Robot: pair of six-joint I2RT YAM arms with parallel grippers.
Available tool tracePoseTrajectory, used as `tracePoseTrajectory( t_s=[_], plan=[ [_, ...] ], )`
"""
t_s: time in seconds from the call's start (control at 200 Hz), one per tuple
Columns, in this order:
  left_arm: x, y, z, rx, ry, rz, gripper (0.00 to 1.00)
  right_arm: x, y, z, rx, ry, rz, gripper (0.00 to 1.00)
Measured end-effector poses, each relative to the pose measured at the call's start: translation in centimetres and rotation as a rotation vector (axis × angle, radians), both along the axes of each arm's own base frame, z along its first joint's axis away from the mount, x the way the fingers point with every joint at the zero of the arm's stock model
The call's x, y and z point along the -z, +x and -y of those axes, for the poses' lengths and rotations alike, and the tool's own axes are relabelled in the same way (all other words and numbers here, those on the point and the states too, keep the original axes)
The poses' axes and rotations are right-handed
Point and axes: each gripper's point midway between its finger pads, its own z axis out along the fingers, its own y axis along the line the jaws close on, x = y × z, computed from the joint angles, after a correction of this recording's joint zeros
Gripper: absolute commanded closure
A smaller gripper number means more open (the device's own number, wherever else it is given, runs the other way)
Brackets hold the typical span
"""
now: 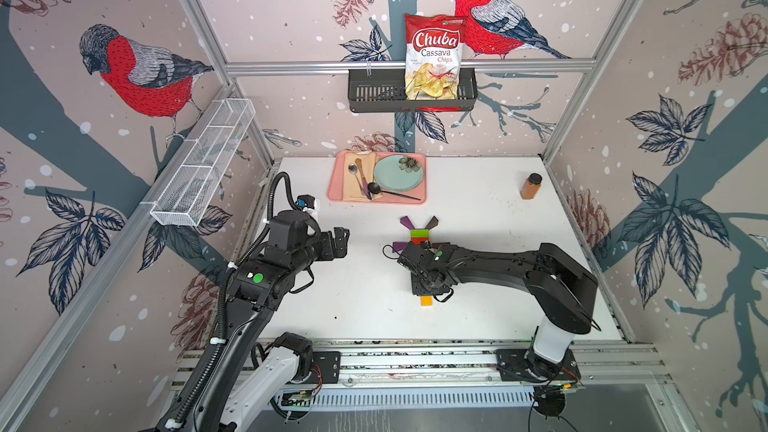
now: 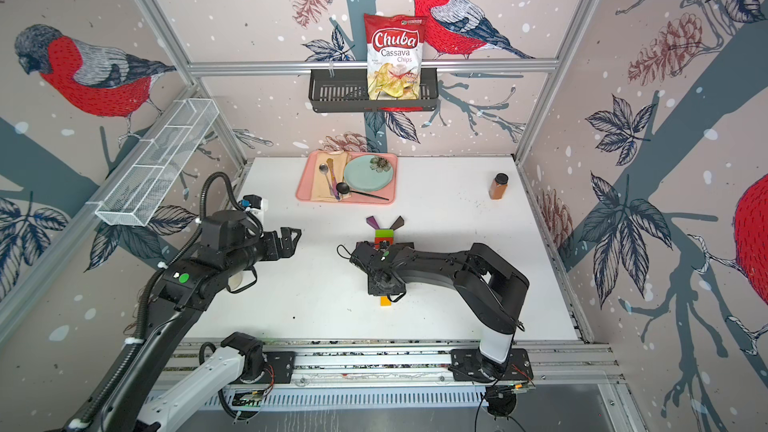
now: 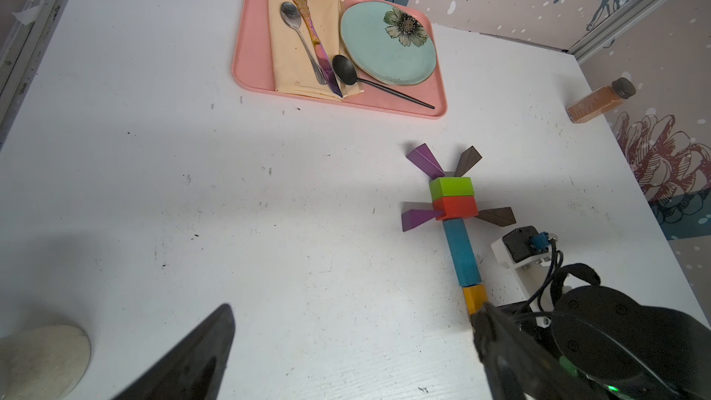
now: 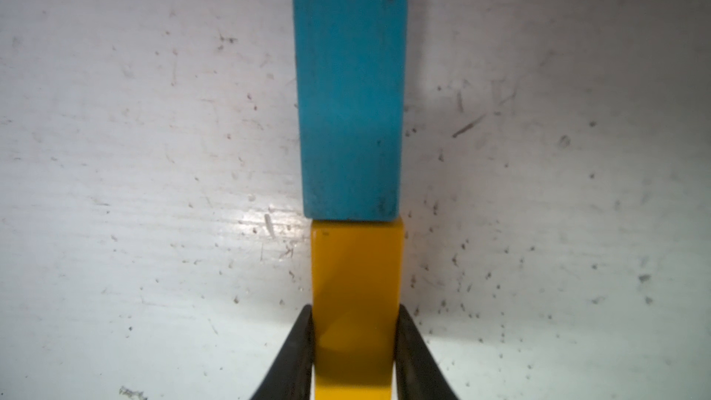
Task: Assemble a small pinwheel with building blocks
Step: Assemble the building block at the center of the board.
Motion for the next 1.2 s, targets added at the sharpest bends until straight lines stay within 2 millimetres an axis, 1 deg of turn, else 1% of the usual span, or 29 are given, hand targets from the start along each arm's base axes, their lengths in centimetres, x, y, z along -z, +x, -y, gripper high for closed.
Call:
tracePoseTrajectory(
  t_s=[0.14, 0.28, 0.515, 0.901, 0.971, 1.036, 1.126, 1.201],
  plan=[
    [0.1, 0.0, 0.0, 0.000, 0.001, -0.001, 0.03, 0.0, 0.1, -0.1, -0.001, 0.001, 0.001, 0.66],
    [0.2, -0.1, 0.0, 0.001, 0.002, -0.001, 0.04, 0.1, 0.2, -0.3, -0.017, -0.002, 0.002, 0.64],
    [0.3, -0.1, 0.0, 0.005, 0.006, -0.001, 0.03, 0.0, 0.0, -0.5, -0.024, -0.003, 0.003, 0.50],
    [0.3, -0.1, 0.0, 0.005, 0.006, -0.001, 0.04, -0.2, 0.2, -0.6, -0.030, -0.005, 0.018, 0.42],
    [0.3, -0.1, 0.0, 0.005, 0.006, -0.001, 0.04, -0.7, 0.4, -0.9, -0.032, -0.002, 0.033, 0.41],
    [0.3, -0.1, 0.0, 0.005, 0.006, -0.001, 0.04, -1.5, 0.8, -1.4, -0.037, 0.006, 0.058, 0.41],
    [0.4, 0.0, 0.0, 0.005, 0.010, -0.005, 0.03, -3.2, 1.4, -1.8, -0.048, 0.022, 0.103, 0.39],
    [0.5, 0.2, 0.0, 0.008, 0.020, -0.006, 0.03, -5.0, 1.8, -1.9, -0.047, 0.044, 0.149, 0.38]
  ],
)
